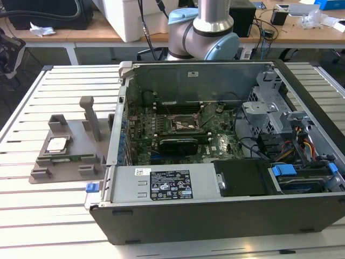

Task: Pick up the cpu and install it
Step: 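Reach for the cpu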

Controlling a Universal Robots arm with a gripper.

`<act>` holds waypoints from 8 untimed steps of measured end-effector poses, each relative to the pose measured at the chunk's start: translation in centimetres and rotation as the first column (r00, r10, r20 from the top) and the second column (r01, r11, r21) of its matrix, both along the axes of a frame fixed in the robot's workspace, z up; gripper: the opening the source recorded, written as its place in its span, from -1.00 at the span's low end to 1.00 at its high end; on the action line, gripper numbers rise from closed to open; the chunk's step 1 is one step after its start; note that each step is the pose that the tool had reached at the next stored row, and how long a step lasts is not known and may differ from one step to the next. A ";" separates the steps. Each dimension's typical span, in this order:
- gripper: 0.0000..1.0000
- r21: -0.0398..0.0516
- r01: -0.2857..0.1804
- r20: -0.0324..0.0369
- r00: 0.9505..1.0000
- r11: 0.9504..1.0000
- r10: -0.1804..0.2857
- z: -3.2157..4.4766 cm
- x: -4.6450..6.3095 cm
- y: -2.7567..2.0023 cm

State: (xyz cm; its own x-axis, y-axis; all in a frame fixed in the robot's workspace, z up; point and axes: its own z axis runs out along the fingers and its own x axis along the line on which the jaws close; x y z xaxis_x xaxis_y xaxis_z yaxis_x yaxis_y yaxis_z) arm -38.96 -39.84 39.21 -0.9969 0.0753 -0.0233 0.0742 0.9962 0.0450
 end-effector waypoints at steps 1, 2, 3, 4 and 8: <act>-0.79 0.000 0.000 0.000 1.000 1.000 0.000 0.00 0.0 0.00; -0.79 0.000 0.000 0.000 1.000 1.000 0.000 0.00 0.0 0.00; -0.79 0.000 0.000 0.000 1.000 1.000 0.000 0.00 0.0 0.00; -0.79 0.000 0.000 0.000 1.000 1.000 0.000 0.00 0.0 0.00; -0.79 0.000 0.000 0.000 1.000 1.000 0.000 0.00 0.0 0.01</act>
State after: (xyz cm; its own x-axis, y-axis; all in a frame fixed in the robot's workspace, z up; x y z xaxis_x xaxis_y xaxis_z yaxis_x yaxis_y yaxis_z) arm -38.96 -39.84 39.22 -0.9969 0.0752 -0.0233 0.0741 0.9962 0.0449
